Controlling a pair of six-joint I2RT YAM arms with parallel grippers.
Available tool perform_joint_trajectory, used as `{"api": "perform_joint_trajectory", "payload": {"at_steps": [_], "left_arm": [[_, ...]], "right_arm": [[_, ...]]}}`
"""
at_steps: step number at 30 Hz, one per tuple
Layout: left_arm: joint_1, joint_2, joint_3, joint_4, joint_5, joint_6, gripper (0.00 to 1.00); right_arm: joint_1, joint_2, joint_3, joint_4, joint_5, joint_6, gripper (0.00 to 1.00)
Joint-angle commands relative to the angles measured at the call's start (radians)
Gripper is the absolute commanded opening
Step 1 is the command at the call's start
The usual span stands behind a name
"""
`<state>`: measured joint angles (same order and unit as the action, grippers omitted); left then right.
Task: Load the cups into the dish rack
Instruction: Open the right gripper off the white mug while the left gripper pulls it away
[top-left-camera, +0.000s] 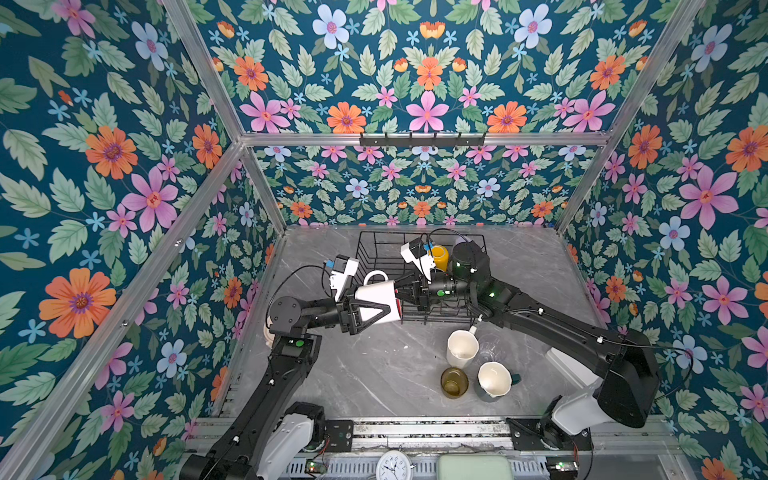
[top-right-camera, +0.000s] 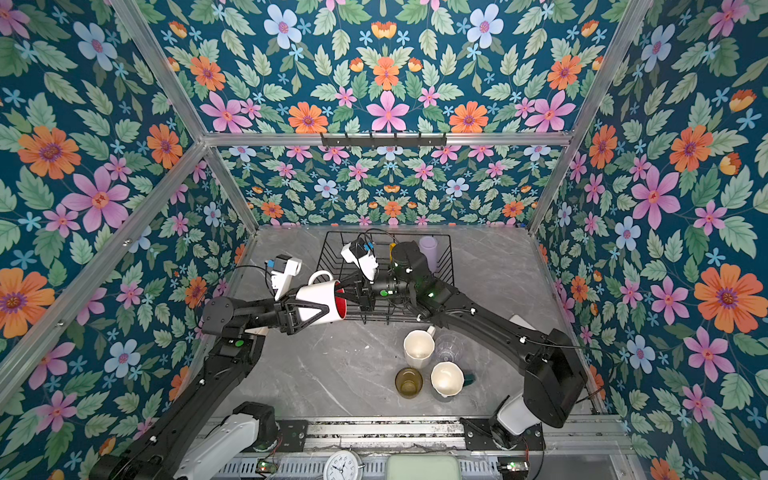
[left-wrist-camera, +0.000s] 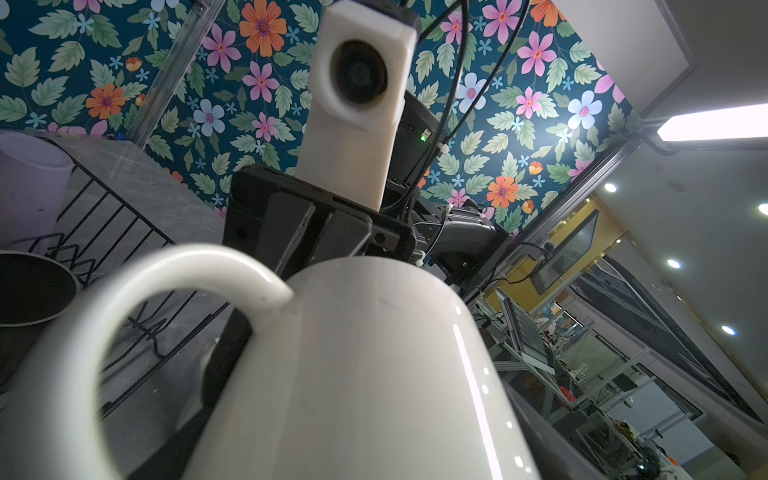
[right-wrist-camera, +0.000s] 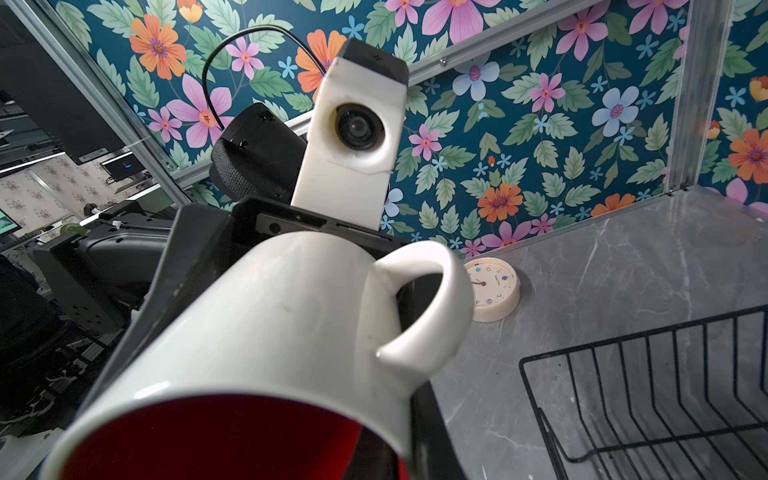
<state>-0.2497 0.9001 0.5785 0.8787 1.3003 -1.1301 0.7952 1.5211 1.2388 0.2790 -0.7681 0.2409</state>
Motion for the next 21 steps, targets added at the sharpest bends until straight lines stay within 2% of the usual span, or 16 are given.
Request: {"api": "perform_joint_trajectory", "payload": {"at_steps": [1,5,11,15,19,21], "left_arm": [[-0.003,0.006,0.023,0.051,-0.023,0.024,0.02],[-0.003,0.009,0.048,0.018,-0.05,0.047,0.0],[-0.003,0.003,0.093,-0.167,-0.099,0.178,0.0],[-0.003,0.008,0.105,-0.18,-0.108,0.186,0.0],[-0.003,0.016,0.146,-0.33,-0.13,0.287,0.0],[-0.003,0.018,0.169,-0.409,-0.151,0.345,0.0]], "right_arm": [[0.006,0.004,0.008,-0.015,0.108,0.05,0.13],[0.005,-0.007,-0.002,-0.013,0.117,0.067,0.18],[0.003,-0.024,-0.017,-0.014,0.129,0.084,0.24],[-0.01,-0.049,-0.046,0.001,0.141,0.111,0.31],[-0.027,-0.094,-0.087,-0.01,0.183,0.124,0.44],[-0.038,-0.128,-0.124,-0.003,0.227,0.138,0.55]]}}
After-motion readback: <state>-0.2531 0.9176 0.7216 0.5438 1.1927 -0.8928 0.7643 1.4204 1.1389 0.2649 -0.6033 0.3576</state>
